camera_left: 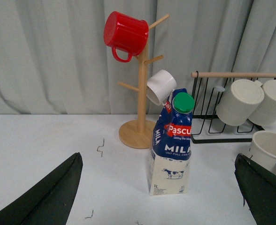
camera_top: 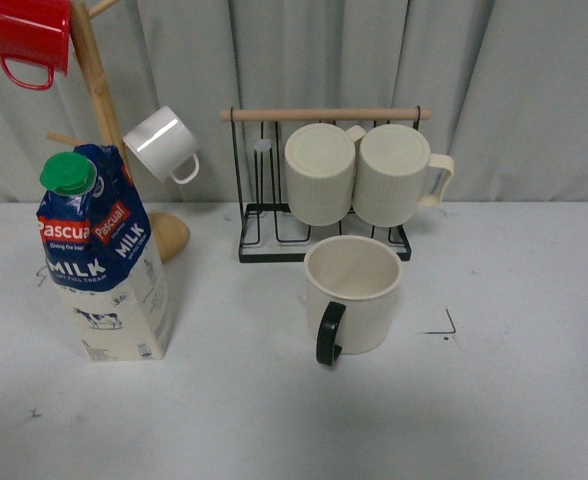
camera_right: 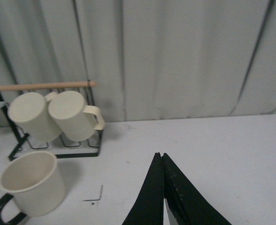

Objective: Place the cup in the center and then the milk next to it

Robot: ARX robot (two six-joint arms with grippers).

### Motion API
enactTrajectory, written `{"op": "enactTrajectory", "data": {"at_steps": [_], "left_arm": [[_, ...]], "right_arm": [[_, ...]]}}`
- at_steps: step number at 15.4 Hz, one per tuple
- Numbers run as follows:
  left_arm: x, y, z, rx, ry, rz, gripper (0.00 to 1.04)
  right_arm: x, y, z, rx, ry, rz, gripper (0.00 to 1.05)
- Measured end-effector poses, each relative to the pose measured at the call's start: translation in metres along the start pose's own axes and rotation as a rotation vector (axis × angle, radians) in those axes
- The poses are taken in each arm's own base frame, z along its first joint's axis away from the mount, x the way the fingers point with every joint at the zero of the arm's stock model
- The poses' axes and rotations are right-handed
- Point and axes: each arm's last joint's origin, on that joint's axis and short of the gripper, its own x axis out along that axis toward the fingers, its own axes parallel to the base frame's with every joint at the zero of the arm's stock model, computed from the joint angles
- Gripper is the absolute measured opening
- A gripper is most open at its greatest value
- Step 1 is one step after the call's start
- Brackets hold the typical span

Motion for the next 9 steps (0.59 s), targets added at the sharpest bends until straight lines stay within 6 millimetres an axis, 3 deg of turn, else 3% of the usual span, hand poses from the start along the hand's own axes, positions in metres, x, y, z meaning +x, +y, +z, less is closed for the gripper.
{"op": "enactTrajectory", "data": {"at_steps": [9], "left_arm": [[0.000,0.000,0.000,0.000,0.000,0.000,0.98]], "right_arm": [[-0.033,-0.004,-0.019,0.000,-0.005,-0.009,0.02]]}}
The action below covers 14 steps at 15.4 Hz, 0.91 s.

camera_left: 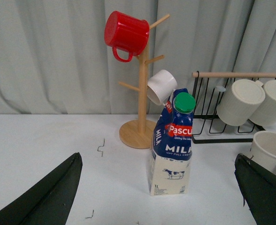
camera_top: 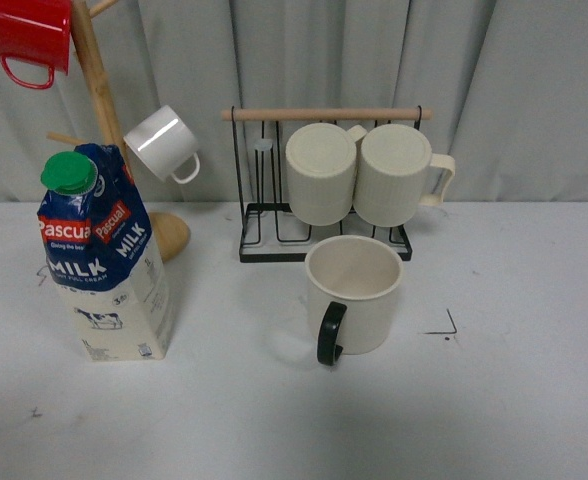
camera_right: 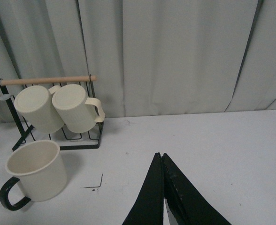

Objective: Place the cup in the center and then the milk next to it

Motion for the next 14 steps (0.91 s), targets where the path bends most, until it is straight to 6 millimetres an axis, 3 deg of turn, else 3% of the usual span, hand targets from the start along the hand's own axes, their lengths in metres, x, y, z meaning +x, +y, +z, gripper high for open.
{"op": "enactTrajectory", "data": {"at_steps": [14], "left_arm": [[0.000,0.000,0.000,0.000,0.000,0.000,0.98]], "right_arm": [[-0.024,0.000,0.003,0.000,-0.019,0.000,0.02]]}}
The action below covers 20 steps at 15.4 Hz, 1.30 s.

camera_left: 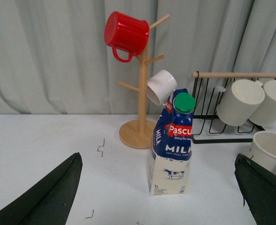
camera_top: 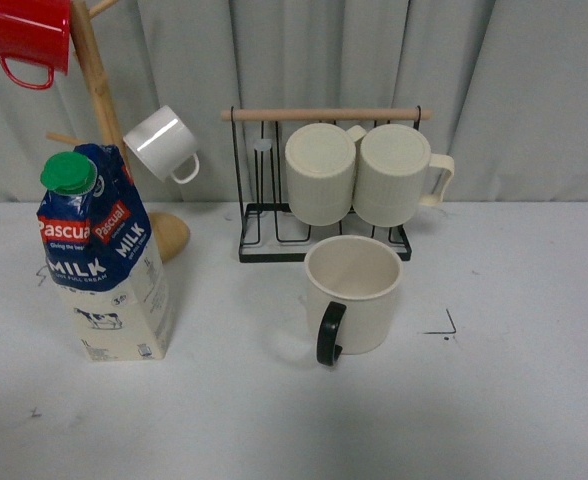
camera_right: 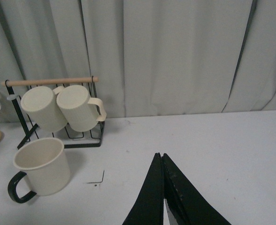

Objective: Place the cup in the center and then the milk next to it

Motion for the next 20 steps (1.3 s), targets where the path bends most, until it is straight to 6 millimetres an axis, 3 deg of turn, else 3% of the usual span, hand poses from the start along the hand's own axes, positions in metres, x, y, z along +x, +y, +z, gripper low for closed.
{"op": "enactTrajectory", "data": {"at_steps": [1,2,6,11,12,13,15,20], "left_arm": [[0.000,0.000,0.000,0.000,0.000,0.000,0.98],[0.000,0.000,0.000,0.000,0.000,0.000,0.98],[0.000,0.000,0.000,0.000,0.000,0.000,0.98],[0.000,0.000,-0.002,-0.009,0.029,0.002,0.98],[0.002,0.001,0.001,-0.094,0.273,0.030,0.98],[0.017,0.003,0.014,-0.182,0.361,0.066,0.98],[0.047,0.002,0.046,-0.225,0.280,0.031,0.98],[0.145,0.000,0.070,-0.166,0.279,-0.083,0.98]], "right_arm": [[-0.005,0.000,-0.006,0.000,0.052,0.000,0.02],[-0.011,0.000,-0.002,-0.001,-0.001,0.002,0.02],[-0.011,0.000,-0.003,-0.001,0.009,0.001,0.02],[-0.011,0.000,-0.003,-0.002,0.010,0.001,0.58],[-0.011,0.000,-0.003,-0.002,0.010,0.001,0.71],[-0.011,0.000,-0.003,-0.002,0.008,0.002,0.83],[-0.011,0.000,-0.003,-0.002,0.010,0.001,1.00],[-0.011,0.000,-0.003,-0.002,0.009,0.001,0.98]]}}
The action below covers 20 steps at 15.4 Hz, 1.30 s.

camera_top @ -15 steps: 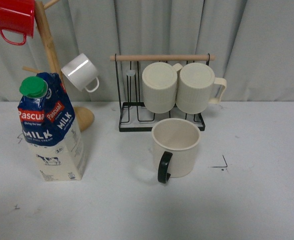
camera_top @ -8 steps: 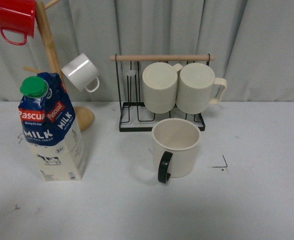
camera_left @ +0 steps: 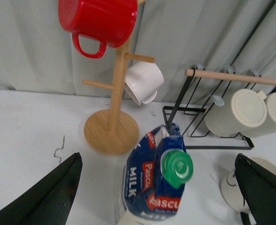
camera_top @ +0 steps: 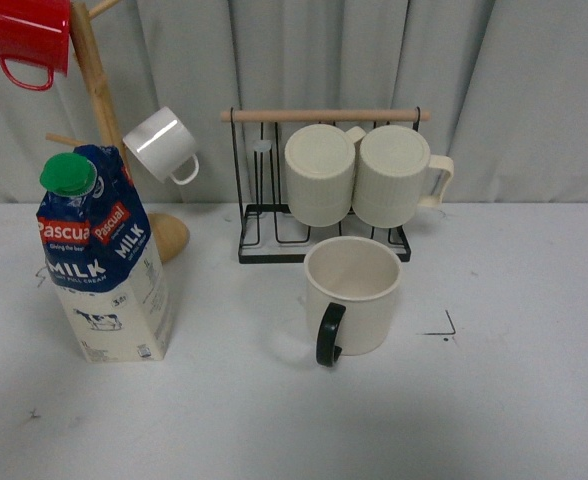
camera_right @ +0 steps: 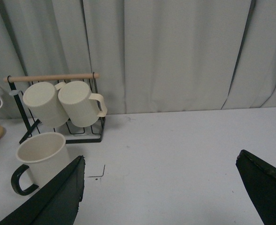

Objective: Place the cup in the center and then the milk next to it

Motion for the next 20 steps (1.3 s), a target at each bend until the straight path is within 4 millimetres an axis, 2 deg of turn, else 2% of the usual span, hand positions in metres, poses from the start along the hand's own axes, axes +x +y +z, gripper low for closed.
{"op": "enactTrajectory", "data": {"at_steps": [2,4,8,9,14,19,20], "left_arm": [[0.027,-0.004,0.011,0.036,0.033,-0.035,0.98],[0.046,-0.011,0.008,0.082,0.070,-0.066,0.98],[0.075,-0.011,-0.007,0.151,0.128,-0.040,0.98],[0.091,-0.018,-0.021,0.188,0.166,-0.046,0.98],[0.102,-0.016,-0.029,0.221,0.170,0.005,0.98],[0.115,-0.014,-0.049,0.245,0.222,0.055,0.97],[0.115,-0.014,-0.050,0.245,0.224,0.058,0.89]], "right_arm": [[0.000,0.000,0.000,0.000,0.000,0.000,0.98],[0.000,0.000,0.000,0.000,0.000,0.000,0.98],[0.000,0.000,0.000,0.000,0.000,0.000,0.98],[0.000,0.000,0.000,0.000,0.000,0.000,0.98],[0.000,0.000,0.000,0.000,0.000,0.000,0.98],[0.000,0.000,0.000,0.000,0.000,0.000,0.98],[0.000,0.000,0.000,0.000,0.000,0.000,0.98]]}}
